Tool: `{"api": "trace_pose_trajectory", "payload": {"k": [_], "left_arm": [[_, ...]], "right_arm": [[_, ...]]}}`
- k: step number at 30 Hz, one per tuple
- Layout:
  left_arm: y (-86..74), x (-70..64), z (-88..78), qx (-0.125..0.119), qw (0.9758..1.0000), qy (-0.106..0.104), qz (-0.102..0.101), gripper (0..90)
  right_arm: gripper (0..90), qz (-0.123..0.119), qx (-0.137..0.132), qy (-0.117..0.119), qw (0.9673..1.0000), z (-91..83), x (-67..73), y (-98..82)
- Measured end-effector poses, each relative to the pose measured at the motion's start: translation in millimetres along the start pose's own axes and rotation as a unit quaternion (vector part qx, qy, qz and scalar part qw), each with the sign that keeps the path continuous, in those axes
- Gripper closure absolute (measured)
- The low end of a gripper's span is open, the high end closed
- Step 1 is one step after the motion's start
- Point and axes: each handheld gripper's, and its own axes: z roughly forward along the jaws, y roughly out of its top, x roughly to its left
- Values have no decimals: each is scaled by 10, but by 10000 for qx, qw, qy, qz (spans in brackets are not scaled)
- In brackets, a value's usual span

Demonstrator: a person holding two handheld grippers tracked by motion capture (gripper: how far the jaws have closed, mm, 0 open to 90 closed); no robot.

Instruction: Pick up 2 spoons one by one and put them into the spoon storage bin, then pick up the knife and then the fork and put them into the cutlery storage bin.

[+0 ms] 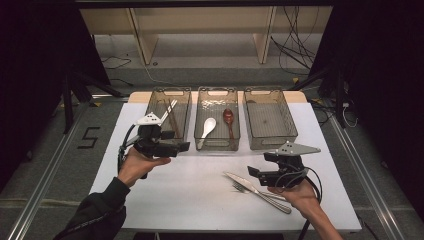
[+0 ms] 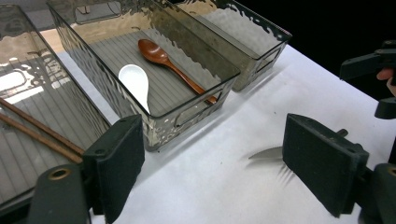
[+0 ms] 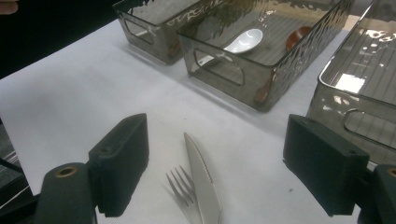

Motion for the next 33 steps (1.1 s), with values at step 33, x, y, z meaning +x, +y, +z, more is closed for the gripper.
{"api": "trace_pose_trajectory", "payload": {"k": [33], "left_arm": [[-534,-43,-261,-136,9996,133,202,181]], "right_arm": [[292,-152,1098,222,9936,170,19,-100]]}}
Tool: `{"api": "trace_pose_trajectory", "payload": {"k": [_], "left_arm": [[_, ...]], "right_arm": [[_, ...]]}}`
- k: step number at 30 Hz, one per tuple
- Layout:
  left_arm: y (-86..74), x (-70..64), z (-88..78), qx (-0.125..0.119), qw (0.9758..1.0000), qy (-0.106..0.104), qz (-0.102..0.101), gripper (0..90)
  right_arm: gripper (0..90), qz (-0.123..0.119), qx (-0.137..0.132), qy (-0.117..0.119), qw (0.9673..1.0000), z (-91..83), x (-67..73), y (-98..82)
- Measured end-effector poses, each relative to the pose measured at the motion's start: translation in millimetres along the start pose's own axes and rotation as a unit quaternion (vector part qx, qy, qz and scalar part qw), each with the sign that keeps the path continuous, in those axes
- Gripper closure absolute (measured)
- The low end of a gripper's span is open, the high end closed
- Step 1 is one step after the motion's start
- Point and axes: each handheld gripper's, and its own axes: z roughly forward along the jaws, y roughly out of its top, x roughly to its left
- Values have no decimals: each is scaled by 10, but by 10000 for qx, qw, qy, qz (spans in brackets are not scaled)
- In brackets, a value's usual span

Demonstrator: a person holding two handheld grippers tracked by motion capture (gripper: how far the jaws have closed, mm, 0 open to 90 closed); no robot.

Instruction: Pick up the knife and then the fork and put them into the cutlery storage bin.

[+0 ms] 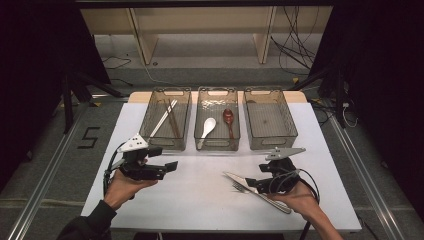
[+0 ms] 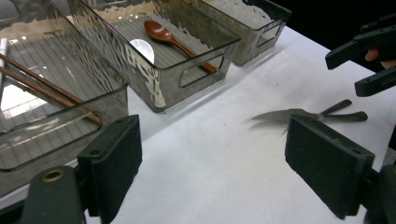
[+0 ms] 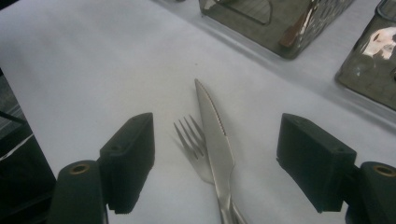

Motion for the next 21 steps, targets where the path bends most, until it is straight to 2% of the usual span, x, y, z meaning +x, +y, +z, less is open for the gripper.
{"api": "trace_pose_trajectory", "payload": {"k": [5,10,14,16,21], "left_arm": [[-34,-5,-22,-97,9999,-2,-31,176],[-75,-21,-24,-84,9999,-63,-2,168],[-118,-49,-9,-55,9999,-91,32,165],[-135,-56,1,-3,9999,-81,100,165],[-150,-71,-9,-2,9999,-102,115,165]], "right_arm": [[329,-46,252,27,9997,34,1,-17],[354,-113,547,33,9984,69,13,-44],[396,-120,742,-49,9972,79,6,-71],[432,-131,860,-95,9962,87,-4,-85],[520,-171,1196,-151,9926,126,-18,-136]]}}
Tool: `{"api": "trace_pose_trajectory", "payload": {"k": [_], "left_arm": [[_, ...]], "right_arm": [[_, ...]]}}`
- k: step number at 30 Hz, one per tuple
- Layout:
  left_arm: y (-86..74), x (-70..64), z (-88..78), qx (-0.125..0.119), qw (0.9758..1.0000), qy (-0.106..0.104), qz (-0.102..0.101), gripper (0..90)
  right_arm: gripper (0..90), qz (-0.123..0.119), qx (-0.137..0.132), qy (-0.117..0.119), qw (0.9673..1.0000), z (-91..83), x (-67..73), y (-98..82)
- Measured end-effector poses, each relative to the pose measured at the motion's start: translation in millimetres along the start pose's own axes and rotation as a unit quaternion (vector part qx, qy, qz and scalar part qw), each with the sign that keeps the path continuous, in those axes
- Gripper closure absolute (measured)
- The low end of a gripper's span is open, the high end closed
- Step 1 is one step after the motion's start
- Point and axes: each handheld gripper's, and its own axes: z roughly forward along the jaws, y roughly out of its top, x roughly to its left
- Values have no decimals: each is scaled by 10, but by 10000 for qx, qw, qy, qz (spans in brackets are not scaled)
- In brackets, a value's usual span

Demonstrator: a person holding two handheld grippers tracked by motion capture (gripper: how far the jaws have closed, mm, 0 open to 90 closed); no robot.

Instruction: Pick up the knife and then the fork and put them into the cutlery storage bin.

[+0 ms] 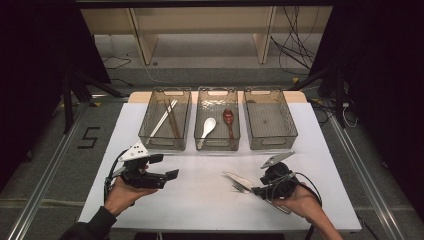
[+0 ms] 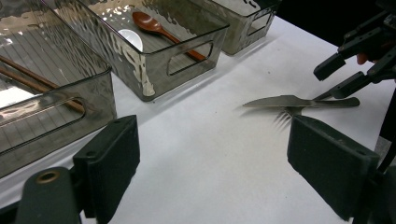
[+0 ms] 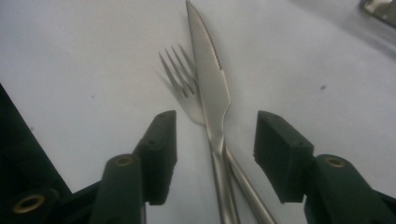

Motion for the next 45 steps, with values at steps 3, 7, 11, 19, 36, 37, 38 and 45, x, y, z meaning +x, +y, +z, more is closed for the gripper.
{"api": "trace_pose_trajectory", "payload": {"k": [3,7,11,19,36,37,38,45], "left_arm": [[-10,3,1,-13,10000,-12,-8,166],[-29,-9,6,17,10000,-51,21,165],[-34,-9,-2,14,10000,-54,14,165],[-41,-2,16,81,9999,-66,29,165],[-54,-8,42,127,9999,-63,32,165],[-55,-9,42,131,9999,-62,31,166],[-55,-9,44,134,9999,-62,33,166],[-57,-14,58,143,9999,-68,56,165]], "right_arm": [[570,-19,181,-12,9998,11,20,-15],[610,10,484,-61,9988,45,34,-47],[630,15,731,-108,9973,88,29,-59],[666,-70,1083,-160,9940,180,21,-83],[729,-309,1438,-231,9889,309,109,14],[732,-296,1434,-244,9889,311,112,17],[736,-320,1439,-254,9888,313,113,19],[781,-399,1510,-349,9871,334,130,49]]}}
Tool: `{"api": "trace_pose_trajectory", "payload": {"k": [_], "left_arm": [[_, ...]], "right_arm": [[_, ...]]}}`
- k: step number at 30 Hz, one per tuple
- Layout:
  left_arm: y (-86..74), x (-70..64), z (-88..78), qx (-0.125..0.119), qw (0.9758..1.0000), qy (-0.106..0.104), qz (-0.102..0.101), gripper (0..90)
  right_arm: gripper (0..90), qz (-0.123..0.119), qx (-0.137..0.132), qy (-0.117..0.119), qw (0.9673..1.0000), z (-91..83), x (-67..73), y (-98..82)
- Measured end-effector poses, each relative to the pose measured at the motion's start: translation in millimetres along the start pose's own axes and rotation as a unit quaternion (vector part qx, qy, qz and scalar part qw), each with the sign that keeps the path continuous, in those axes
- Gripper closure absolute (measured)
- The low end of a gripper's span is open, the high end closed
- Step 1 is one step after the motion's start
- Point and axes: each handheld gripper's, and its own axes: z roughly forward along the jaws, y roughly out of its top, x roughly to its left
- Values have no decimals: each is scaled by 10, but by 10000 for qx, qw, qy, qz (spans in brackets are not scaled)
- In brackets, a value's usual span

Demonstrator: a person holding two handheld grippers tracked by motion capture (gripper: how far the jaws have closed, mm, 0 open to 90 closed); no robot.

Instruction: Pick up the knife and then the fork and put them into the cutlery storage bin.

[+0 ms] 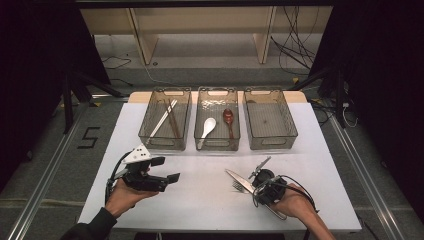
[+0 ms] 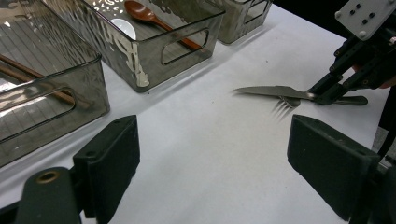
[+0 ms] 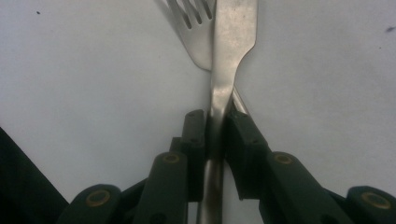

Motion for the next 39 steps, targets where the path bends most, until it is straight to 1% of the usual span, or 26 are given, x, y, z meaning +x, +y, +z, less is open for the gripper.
{"api": "trace_pose_trajectory", "payload": {"k": [2,5,7,10,12,16,21,24,28,31,33,39], "left_arm": [[-1,1,3,9,10000,-1,23,166],[-4,3,3,13,10000,2,27,165],[-6,5,-1,0,10000,10,-5,165],[-11,14,-2,-15,10000,11,-39,166],[-14,16,0,-7,10000,13,-26,166],[-9,8,5,21,10000,4,28,166],[-7,1,12,39,10000,13,15,166],[-7,2,9,33,10000,15,20,166],[-10,15,1,52,10000,19,52,167],[-12,15,-3,38,10000,26,35,167],[-12,17,-6,50,10000,29,42,167],[-12,14,-7,-1,10000,42,10,167]], "right_arm": [[788,14,9,-29,10000,0,9,4],[804,-113,41,-110,9999,-4,18,10],[806,-133,63,-114,9998,-5,25,16],[806,-109,66,-106,9999,-1,19,23],[804,-55,102,-79,9999,-3,15,29],[798,-12,73,-61,10000,1,5,30],[798,6,76,-74,9999,2,15,30],[804,-77,81,-143,9998,4,27,32],[808,-83,82,-147,9998,1,36,36],[809,-126,53,-172,9998,-3,39,39],[810,-151,50,-122,9998,-12,29,36],[810,-19,-154,-55,9999,-78,-22,14]]}}
